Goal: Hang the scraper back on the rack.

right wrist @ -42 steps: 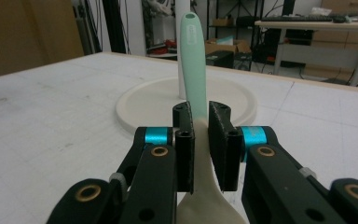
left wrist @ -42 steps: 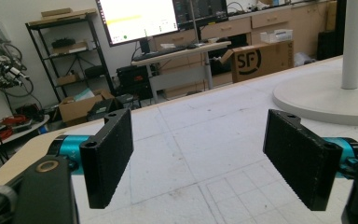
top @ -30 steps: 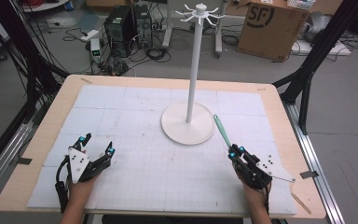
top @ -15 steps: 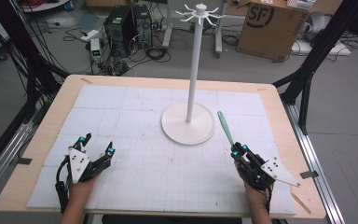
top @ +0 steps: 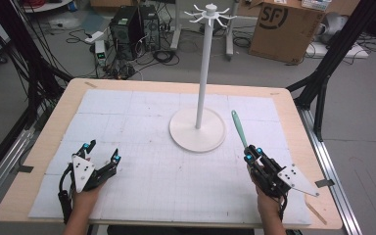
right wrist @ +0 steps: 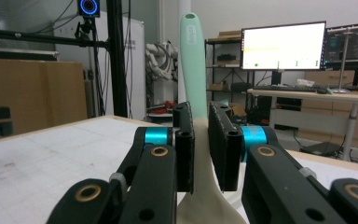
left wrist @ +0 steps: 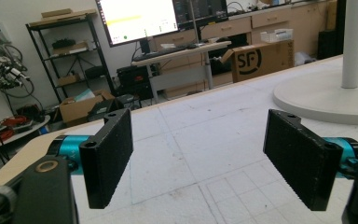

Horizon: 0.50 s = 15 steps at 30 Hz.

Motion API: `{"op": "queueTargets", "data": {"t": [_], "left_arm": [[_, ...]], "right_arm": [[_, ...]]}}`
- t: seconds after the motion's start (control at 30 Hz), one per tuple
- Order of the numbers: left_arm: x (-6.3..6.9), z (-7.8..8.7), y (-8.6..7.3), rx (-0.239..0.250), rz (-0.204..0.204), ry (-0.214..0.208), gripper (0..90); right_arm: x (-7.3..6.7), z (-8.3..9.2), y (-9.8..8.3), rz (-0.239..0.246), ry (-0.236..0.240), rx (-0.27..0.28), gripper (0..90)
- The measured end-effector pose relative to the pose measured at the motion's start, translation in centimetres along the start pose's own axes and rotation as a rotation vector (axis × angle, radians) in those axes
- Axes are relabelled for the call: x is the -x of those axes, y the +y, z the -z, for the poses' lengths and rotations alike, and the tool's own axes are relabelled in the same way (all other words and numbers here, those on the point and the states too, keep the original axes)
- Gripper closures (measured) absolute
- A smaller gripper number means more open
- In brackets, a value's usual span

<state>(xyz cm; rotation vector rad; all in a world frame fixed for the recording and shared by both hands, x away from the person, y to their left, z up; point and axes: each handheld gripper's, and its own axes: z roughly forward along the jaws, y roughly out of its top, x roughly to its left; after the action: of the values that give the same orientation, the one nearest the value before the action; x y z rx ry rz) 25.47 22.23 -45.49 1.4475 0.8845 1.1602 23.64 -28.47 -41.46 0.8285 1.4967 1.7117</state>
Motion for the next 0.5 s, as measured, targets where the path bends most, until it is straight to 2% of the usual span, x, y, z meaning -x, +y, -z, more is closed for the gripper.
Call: {"op": "queueTargets", "data": {"t": [0.5], "left_arm": [[0.0,0.0,0.0,-0.003,0.001,0.001,24.7]], "right_arm": [[-0.5,-1.0,1.4,-0.002,0.013,0.059,81.7]]}}
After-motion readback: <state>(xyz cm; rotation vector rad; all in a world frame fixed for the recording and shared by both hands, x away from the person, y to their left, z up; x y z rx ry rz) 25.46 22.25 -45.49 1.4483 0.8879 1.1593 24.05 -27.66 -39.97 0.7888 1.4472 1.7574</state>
